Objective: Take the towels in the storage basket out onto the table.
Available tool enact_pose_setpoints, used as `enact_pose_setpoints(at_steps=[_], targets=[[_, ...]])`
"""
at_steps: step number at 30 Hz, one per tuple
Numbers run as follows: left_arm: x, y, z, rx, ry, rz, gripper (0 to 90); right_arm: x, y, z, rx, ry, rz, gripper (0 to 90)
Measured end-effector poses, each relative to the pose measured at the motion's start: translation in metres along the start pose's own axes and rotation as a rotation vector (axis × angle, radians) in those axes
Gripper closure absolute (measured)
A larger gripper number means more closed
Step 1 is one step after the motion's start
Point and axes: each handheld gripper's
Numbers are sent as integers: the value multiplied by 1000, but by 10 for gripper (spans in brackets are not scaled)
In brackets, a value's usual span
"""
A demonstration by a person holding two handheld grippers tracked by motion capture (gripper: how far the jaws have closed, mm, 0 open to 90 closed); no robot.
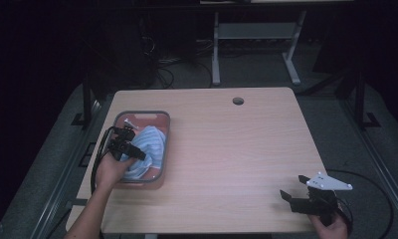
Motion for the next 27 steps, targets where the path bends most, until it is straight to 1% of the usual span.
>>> enact_pose_setpoints(at_steps=[1,2,3,4,6,8,10,11,13,14,15,16,17,18,19,20,21,22,25,27], targets=[[0,0,0,0,0,0,572,0,0,0,-1,5,-1,141],[1,-1,1,-14,17,5,600,0,0,0,0,4,-1,141],[1,-1,1,-14,17,5,627,0,0,0,0,4,-1,141],[2,-2,3,-26,28,8,648,0,-1,0,1,-2,0,141],[2,-2,3,-32,30,7,679,0,-1,0,3,-4,0,141],[2,-2,2,-32,32,6,689,0,-1,0,3,-1,-1,141],[1,-5,1,-12,27,-2,699,0,-1,0,6,5,-1,141],[1,-5,1,-12,27,-2,701,0,-1,0,6,5,-1,141],[0,-7,-1,4,20,-15,703,1,-2,0,6,6,0,141],[-1,-9,-1,13,11,-21,706,1,-2,0,8,4,-1,141],[-2,-11,-2,21,6,-25,711,2,-2,0,7,12,-1,141],[-4,-15,-3,38,-4,-30,712,2,-2,0,8,13,-3,141],[-4,-15,-3,38,-4,-30,712,2,-2,0,10,15,-4,141],[-7,-20,-5,58,-11,-31,712,2,-3,0,11,16,-6,141],[-7,-20,-5,58,-11,-31,712,2,-3,0,13,13,-7,141],[-9,-25,-6,78,-20,-34,712,3,-3,0,13,11,-6,141],[-9,-25,-6,78,-20,-34,712,3,-3,0,13,11,-6,141],[-10,-28,-7,89,-26,-36,712,3,-3,0,12,11,-7,141],[-14,-36,-9,112,-26,-42,712,2,-2,1,12,11,-9,141],[-14,-38,-9,120,-28,-44,711,2,-3,1,11,10,-10,141]])
Point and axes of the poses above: each handheld gripper's, and its own axes: y roughly forward along the jaws, z roughly out of its top, x roughly to its right, and after that the axes turned 7 degrees about y, right-handed
